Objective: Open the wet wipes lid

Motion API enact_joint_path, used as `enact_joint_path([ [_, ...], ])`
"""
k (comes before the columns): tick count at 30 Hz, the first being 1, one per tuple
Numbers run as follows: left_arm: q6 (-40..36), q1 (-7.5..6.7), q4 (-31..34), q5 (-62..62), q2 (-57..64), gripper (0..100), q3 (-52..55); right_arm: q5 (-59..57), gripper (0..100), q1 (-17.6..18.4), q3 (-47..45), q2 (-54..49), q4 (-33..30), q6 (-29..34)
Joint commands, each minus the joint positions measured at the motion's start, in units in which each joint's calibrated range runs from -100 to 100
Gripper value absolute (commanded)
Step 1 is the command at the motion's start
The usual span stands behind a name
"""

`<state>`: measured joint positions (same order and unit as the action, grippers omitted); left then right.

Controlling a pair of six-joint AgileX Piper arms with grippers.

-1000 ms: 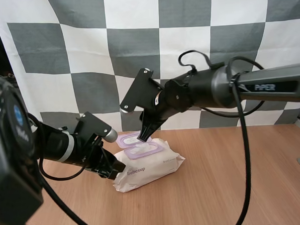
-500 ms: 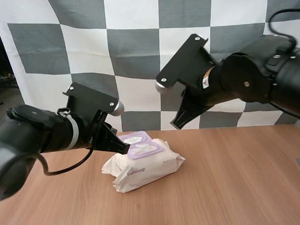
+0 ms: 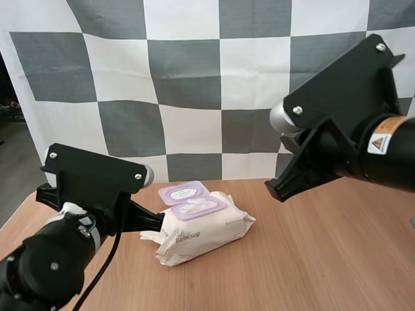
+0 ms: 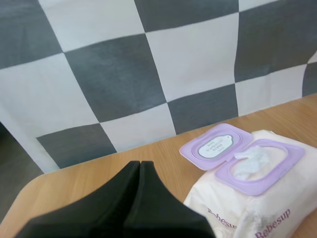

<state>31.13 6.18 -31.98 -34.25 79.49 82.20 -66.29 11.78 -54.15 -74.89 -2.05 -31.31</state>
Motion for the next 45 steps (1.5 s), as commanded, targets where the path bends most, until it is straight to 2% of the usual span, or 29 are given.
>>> enact_joint_path([
  [1, -3.08, -0.18, 1.38, 0.08, 12.39, 0, 1.11, 17.44, 0, -2.69, -7.86, -25.11, 1.51, 0.02],
  [3, -3.08, -0.88, 1.24, 1.6, 13.61, 0, 2.59, 23.48, 0, -4.69, -14.03, -25.11, 2.05, -0.23],
  [7, 0.19, -2.24, 1.48, 12.87, 16.79, 0, 6.94, 47.99, 0, -7.86, -26.88, -25.11, 7.75, -0.09],
  [11, 0.3, -2.74, 0.93, 22.99, 19.09, 0, 12.56, 61.12, 0, -8.88, -37.01, -25.11, 9.18, -0.09],
  [16, 0.41, -3.14, 1.05, 23.44, 20.51, 0, 17.8, 60.74, 0, -9.97, -45.85, -25.11, 9.54, -0.09],
  [21, -0.16, -3.23, 1.85, 19.8, 20.51, 0, 17.8, 53.98, 0, -10.77, -45.85, -25.11, 10.77, 0.01],
  [26, -3.92, -5.58, 1.85, 13.79, 20.51, 0, 17.8, 38.6, 0, -10.82, -45.85, -25.11, 14.23, 0.01],
  [28, -5.58, -6.39, 2.09, 12.18, 20.51, 0, 17.8, 36.92, 0, -10.82, -45.85, -25.11, 15.75, 0.01],
  [31, -9.59, -6.11, 2.23, 12.19, 20.51, 0, 17.8, 36.62, 0, -10.91, -45.85, -25.11, 18.51, 0.01],
  [36, -15.07, -3.85, 4.96, 9.39, 20.51, 0, 17.8, 32.4, 0, -11.34, -45.85, -25.11, 20.49, 0.01],
  [41, -25.45, -1.98, 15.14, 3.77, 20.51, 0, 17.8, 32.56, 0, -11.34, -45.85, -25.11, 20.8, 0.01],
  [45, -37.47, -2.01, 26.6, 5.33, 20.51, 0, 17.8, 32.76, 0, -11.54, -45.85, -25.11, 20.8, 0.01],
])
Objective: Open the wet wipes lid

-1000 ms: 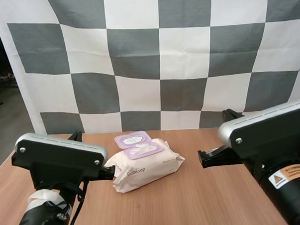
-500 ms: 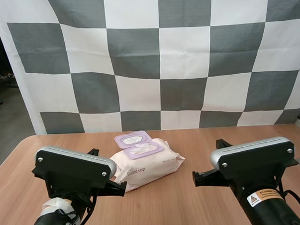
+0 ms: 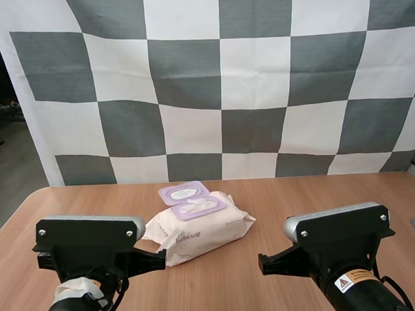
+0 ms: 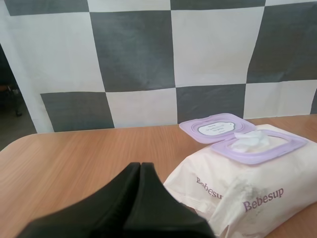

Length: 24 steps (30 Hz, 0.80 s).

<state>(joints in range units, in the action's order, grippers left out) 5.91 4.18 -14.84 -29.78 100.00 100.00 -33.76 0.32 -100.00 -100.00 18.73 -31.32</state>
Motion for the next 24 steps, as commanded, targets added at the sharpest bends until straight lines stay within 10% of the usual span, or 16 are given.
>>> enact_joint_path([
  [1, -13.27, -0.01, 10.13, 0.59, 0.0, 0, 0.0, 0.24, 0, -0.15, 0.0, 0.0, 0.02, 0.02],
  [15, -13.61, -0.01, 10.79, -0.14, 0.0, 0, 0.0, 0.24, 0, -0.15, 0.0, 0.0, 0.02, 0.02],
  [24, -13.61, -4.06, 12.59, -0.17, 0.0, 0, 0.0, 0.24, 0, -0.15, 0.0, 0.0, 0.02, 0.02],
])
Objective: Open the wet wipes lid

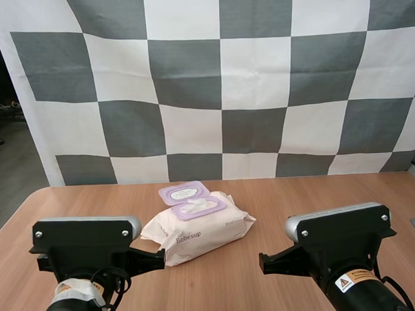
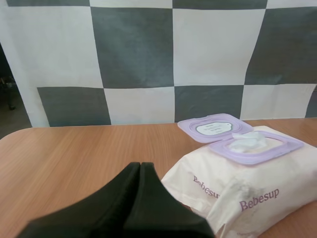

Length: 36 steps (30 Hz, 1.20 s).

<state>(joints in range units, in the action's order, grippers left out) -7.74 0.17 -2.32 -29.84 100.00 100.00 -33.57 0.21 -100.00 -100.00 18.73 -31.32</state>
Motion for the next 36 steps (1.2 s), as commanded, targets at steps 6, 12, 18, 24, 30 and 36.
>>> enact_joint_path([
  [6, 0.27, -0.04, 0.06, -0.11, 0.0, 0, 0.0, 0.05, 0, -0.04, 0.0, 0.0, 0.02, 0.02],
  [12, 0.78, -0.04, 0.06, -0.11, 0.0, 0, 0.0, 0.05, 0, -0.04, 0.0, 0.0, 0.02, 0.02],
  [18, 0.78, -0.04, 0.06, -0.11, 0.0, 0, 0.0, 0.05, 0, -0.04, 0.0, 0.0, 0.02, 0.02],
  [24, 0.78, -0.04, 0.06, -0.11, 0.0, 0, 0.0, 0.05, 0, -0.04, 0.0, 0.0, 0.02, 0.02],
  [30, 0.78, -0.04, 0.06, -0.11, 0.0, 0, 0.0, 0.05, 0, -0.04, 0.0, 0.0, 0.02, 0.02],
  [36, 0.78, -0.04, 0.06, 0.34, 0.0, 0, 0.0, 0.05, 0, -0.04, 0.0, 0.0, 0.24, 0.76],
])
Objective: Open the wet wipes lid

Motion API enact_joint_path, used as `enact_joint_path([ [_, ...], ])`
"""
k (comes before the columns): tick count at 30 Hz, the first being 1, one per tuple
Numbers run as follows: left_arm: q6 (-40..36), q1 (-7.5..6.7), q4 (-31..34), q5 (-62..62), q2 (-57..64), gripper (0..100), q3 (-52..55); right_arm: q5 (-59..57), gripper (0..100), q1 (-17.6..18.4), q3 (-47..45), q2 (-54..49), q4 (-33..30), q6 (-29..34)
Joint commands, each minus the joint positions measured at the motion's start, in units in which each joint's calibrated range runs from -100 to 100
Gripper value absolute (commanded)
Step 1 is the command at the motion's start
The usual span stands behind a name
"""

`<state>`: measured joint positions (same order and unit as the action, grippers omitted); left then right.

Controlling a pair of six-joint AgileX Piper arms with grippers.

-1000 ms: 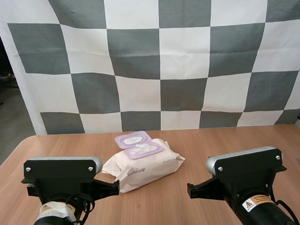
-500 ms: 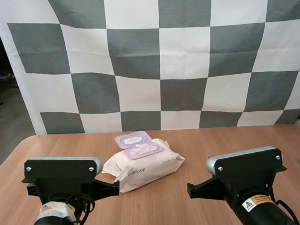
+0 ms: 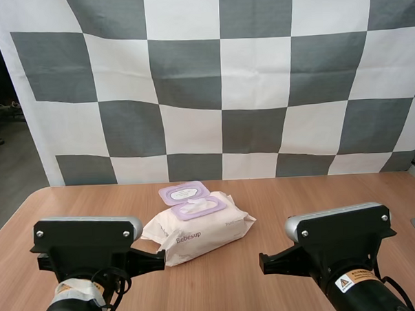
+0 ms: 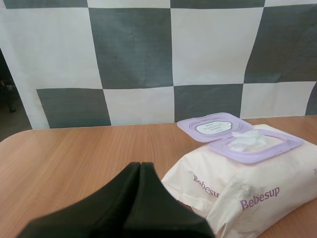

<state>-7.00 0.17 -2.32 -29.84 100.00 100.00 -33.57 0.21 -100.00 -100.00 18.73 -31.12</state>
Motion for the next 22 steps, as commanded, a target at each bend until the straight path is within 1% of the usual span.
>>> enact_joint_path([
  [1, 0.04, -0.04, 0.06, 0.52, 0.0, 0, 0.0, -0.14, 0, -0.04, 0.0, 0.0, 0.24, 1.6],
  [22, 0.04, -0.04, 0.06, -0.02, 0.0, 0, 0.0, -0.14, 0, -0.04, 0.0, 0.0, -0.27, 2.04],
])
